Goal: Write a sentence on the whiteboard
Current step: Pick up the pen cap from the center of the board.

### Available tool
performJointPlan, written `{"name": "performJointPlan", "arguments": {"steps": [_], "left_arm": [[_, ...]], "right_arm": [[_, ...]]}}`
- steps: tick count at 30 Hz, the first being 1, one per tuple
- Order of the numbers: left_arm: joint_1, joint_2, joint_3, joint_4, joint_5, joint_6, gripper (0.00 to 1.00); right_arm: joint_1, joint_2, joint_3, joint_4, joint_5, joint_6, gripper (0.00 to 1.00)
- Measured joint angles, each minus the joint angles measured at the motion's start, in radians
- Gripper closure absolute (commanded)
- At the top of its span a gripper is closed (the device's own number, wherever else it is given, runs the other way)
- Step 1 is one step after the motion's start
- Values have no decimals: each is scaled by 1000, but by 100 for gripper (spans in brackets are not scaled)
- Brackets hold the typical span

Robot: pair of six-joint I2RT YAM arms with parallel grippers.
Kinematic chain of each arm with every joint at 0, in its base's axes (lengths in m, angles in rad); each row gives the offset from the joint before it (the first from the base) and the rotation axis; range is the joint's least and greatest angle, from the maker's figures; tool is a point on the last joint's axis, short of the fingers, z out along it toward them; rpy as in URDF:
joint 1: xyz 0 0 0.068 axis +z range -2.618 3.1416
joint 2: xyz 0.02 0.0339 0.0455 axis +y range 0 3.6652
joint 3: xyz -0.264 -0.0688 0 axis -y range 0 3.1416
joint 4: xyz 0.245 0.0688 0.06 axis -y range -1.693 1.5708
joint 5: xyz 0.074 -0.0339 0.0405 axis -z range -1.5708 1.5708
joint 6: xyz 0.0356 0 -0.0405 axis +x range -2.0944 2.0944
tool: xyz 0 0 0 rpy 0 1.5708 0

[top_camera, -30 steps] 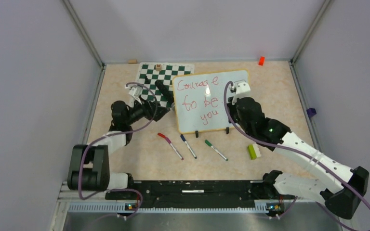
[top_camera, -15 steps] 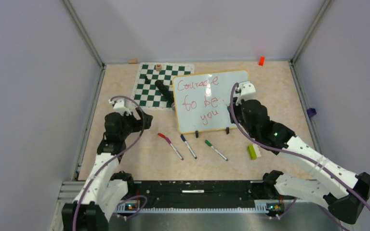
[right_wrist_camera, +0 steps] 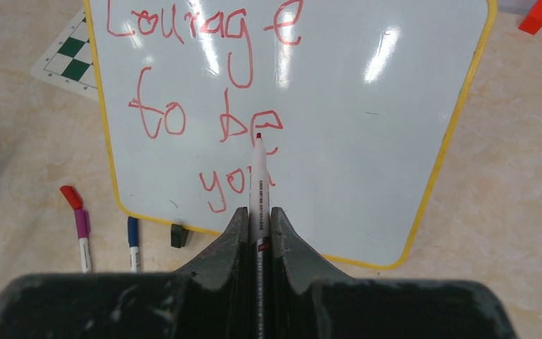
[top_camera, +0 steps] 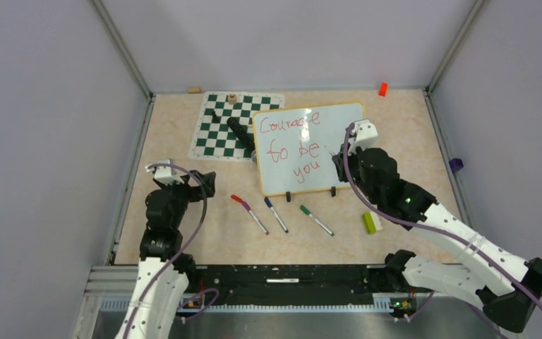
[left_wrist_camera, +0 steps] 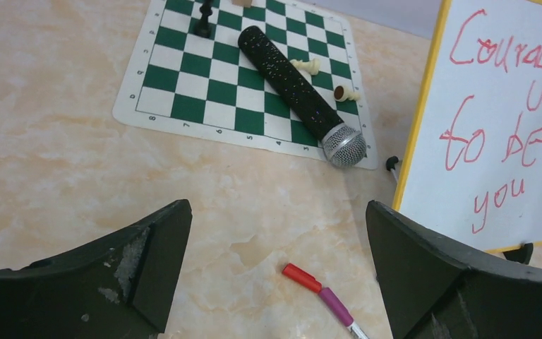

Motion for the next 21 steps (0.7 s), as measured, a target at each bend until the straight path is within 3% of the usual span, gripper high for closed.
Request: {"name": "performJointPlan", "arguments": {"steps": [4,13,18,21], "left_arm": [[0,117,134,-124,-24,-22,1],[1,183,117,-204,-148,-211,1],[-13,217,116,-208,-24,-182,1],[-92,217,131,-245,-49,-171,1]], "right_arm": [[0,-3,-3,2,-3,3,100],[0,-19,-3,-2,-2,6,100],[0,-29,-3,-14,-3,6,100],[0,-33,-3,-20,-3,6,100]]}}
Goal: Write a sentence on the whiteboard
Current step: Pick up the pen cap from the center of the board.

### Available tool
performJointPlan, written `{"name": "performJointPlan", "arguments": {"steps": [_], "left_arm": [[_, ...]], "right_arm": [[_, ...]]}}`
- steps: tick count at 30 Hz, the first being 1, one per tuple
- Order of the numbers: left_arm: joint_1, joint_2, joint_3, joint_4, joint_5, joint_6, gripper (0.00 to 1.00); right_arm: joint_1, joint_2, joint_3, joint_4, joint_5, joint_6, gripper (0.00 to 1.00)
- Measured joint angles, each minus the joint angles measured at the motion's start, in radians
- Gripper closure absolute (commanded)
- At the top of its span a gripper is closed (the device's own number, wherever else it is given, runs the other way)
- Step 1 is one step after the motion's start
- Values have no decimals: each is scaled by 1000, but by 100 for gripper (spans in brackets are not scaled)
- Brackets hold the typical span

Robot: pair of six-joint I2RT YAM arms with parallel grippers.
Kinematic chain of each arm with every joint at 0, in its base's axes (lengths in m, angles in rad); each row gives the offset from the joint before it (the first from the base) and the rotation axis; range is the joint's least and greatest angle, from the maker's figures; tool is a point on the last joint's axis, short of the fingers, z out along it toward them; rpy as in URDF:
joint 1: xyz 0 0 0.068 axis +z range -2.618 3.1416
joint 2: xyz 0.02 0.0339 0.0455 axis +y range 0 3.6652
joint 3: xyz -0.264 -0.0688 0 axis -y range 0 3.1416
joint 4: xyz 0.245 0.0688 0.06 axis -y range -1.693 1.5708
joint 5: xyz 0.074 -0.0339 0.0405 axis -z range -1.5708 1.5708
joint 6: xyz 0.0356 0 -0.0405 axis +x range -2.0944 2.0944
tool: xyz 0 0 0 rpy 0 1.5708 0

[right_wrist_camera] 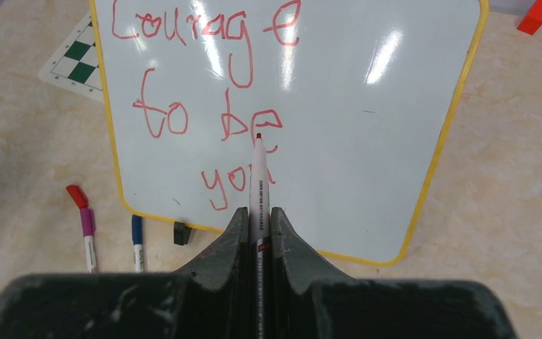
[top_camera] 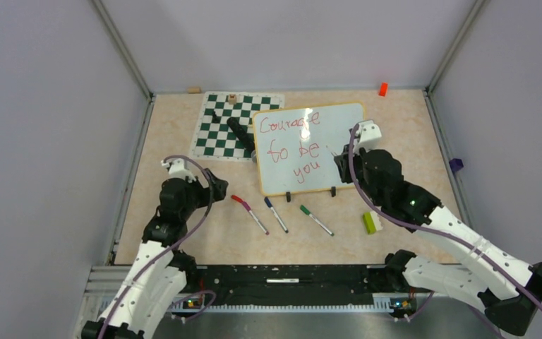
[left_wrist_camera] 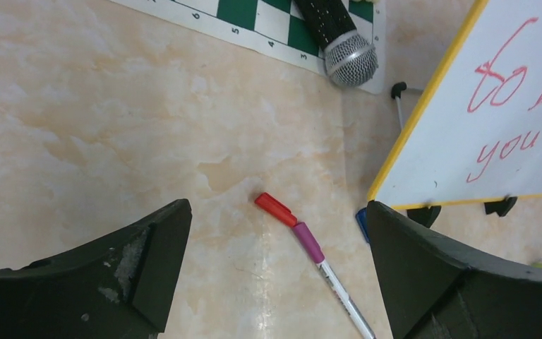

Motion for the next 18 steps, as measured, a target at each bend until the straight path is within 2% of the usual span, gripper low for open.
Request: {"name": "performJointPlan", "arguments": {"steps": [5,10,14,18], "left_arm": [[-211,-9,21,-35,-113,3,1],[-226,-35,24,-25,-106,-73,1],[-226,-62,-21,92,-62,-121,5],[-226,0,-35,140,-16,-129,8]], "right_arm": [[0,0,0,-7,-10,0,100],[0,1,0,-8,-25,0,100],[-1,-5,-21,-5,-34,1,100],[-1,-22,-54,-21,-61,1,100]]}}
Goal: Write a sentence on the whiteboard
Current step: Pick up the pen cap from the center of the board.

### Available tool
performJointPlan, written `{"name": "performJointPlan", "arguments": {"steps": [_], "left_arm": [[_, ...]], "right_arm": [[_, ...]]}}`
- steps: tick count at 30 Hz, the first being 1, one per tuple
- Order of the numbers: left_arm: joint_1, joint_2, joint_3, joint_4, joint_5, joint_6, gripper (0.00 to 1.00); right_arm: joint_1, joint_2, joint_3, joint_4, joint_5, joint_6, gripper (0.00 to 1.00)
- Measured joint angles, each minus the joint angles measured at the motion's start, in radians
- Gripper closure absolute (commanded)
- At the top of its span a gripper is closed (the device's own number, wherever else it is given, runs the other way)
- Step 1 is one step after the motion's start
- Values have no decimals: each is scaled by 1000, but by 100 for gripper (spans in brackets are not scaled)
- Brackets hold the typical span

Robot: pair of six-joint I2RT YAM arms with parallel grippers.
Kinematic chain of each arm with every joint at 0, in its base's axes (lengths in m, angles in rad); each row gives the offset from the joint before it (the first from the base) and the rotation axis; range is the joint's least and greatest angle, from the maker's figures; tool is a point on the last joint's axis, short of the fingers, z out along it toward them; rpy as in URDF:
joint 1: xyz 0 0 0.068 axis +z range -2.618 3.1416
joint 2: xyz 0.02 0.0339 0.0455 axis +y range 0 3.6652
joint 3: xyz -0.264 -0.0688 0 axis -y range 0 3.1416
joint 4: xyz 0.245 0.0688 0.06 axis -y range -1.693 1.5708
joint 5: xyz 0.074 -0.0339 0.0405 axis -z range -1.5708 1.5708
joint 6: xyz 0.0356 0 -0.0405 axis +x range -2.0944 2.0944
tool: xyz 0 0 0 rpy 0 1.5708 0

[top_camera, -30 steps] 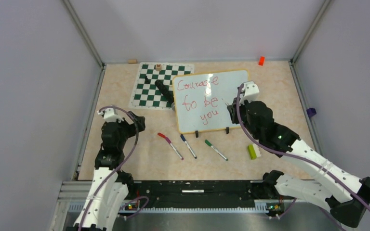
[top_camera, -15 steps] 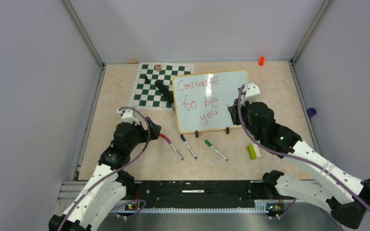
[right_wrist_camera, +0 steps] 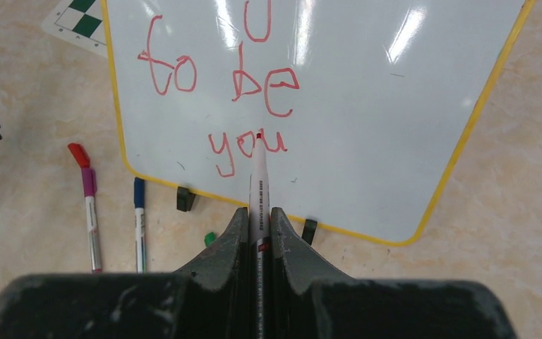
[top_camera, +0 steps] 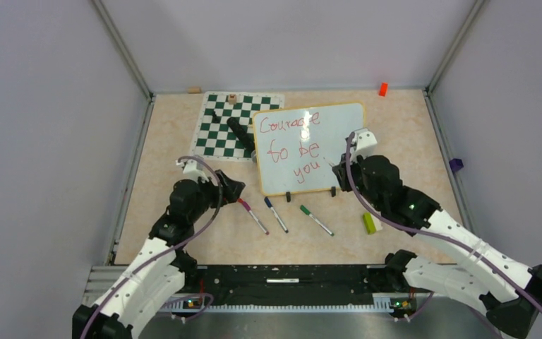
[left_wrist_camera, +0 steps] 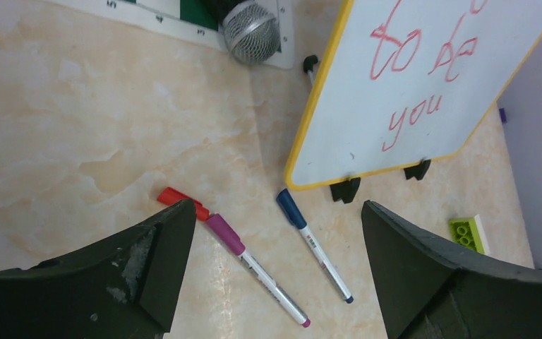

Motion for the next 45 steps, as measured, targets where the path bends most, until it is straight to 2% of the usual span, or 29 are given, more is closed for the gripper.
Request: {"name": "performJointPlan", "arguments": {"steps": [3,4,7,9,10,11,12,17,28,37,43,45], "left_arm": [[0,92,21,-23,12,-8,14],[-1,118,29,-37,7,-15,21],[-2,192,69,-99,-50,-51,56],[-1,247,113,-154,-106,-87,62],[2,277,139,-186,-138,-112,61],[8,303,162,-214,-165,-139,54],[18,326,183,-239,-185,-161,40],[86,436,264,-331,-204,-305,33],[94,689,478,-526,-110,-512,42],[77,761,483,-571,-100,-619,45],[40,851,484,-571,-99,-654,50],[29,886,485,-571,-99,-668,54]], "right_arm": [[0,-18,-6,-14,-29,1,100],[0,-23,-7,-14,-37,2,100],[0,-40,-7,-15,-70,8,100],[0,-47,-8,-14,-82,11,100],[0,-49,-11,-15,-85,15,100],[0,-49,-11,-18,-90,16,100],[0,-49,-11,-21,-94,18,100],[0,-48,-12,-24,-111,25,100],[0,-44,-37,-6,-122,35,100],[0,-43,-60,21,-124,45,100],[0,-44,-71,33,-119,45,100],[0,-44,-72,36,-118,45,100]]}}
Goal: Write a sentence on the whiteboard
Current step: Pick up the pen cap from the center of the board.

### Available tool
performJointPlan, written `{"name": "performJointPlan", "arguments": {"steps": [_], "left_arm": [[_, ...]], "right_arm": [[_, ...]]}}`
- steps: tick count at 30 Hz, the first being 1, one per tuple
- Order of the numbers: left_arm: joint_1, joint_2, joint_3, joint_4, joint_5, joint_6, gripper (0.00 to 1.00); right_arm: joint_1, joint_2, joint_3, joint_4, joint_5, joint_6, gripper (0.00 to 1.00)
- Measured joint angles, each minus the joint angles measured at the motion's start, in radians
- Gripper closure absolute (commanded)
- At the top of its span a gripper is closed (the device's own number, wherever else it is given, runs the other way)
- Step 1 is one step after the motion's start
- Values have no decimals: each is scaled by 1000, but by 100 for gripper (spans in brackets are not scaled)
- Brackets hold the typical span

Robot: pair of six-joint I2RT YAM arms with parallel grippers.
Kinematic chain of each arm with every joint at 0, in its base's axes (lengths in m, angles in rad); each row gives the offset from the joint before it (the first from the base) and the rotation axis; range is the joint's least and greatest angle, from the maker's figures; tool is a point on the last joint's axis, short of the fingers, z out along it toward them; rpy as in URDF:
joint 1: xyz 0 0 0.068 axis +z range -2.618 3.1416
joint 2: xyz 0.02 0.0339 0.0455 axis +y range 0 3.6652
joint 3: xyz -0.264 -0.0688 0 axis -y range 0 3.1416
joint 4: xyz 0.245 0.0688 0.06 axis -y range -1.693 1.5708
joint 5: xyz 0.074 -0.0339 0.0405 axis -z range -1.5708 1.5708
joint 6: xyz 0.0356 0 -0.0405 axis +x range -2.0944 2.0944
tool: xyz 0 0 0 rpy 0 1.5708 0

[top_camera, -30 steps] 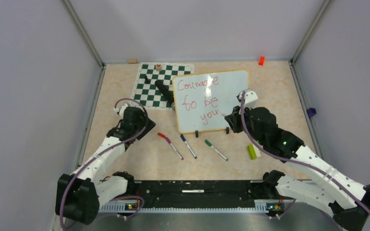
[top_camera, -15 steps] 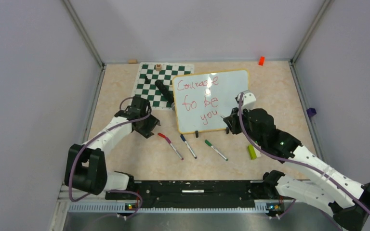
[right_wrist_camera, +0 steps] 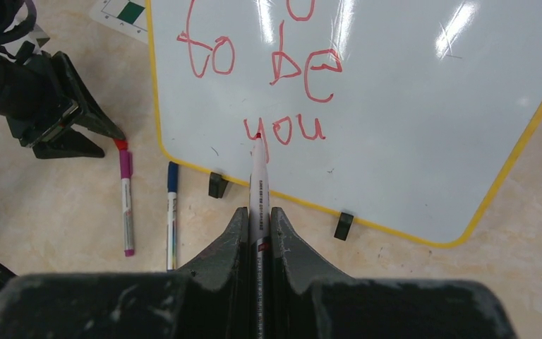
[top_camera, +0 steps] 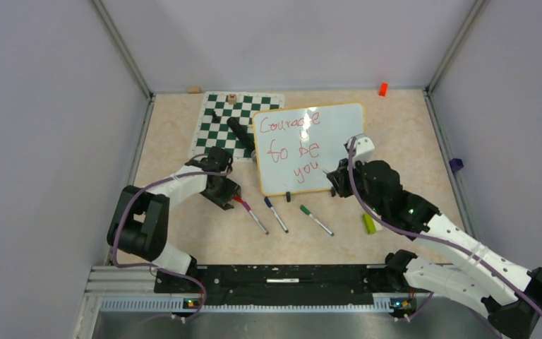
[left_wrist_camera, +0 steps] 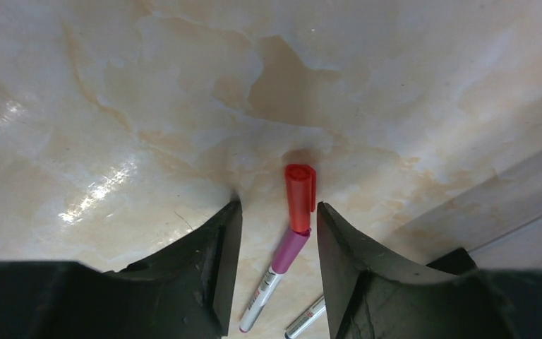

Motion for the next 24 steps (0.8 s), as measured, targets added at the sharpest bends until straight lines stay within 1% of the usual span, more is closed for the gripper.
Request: {"name": "performJointPlan", "arguments": {"steps": [1,2,7,9,10,11,12,13,17,21,24], "left_arm": [[-5,19,0,0,0,-8,61],[-6,30,3,-2,5,-17,65],[-7,55,21,0,6,-49,71],[-7,64,31,1,3,-55,75],[-7,66,32,4,0,-55,79],[-7,66,32,4,-3,-56,86],[-7,65,32,4,-6,-56,98],[-7,62,32,4,-8,-56,100],[-4,12,18,11,-48,-43,100],[6,-112,-12,14,-73,-24,100],[16,-201,-29,29,-61,-5,100]], "right_arm": [[0,0,-3,5,1,0,100],[0,0,-5,5,1,0,100],[0,-1,-12,16,2,0,100],[0,-1,-13,16,2,0,100],[0,-1,-13,18,2,0,100],[0,-2,-13,18,2,0,100],[0,-2,-13,18,3,0,100],[0,-3,-13,18,3,1,100],[0,-7,-13,18,5,5,100],[0,-11,-17,18,1,6,100],[0,-14,-18,26,-30,5,100]]}}
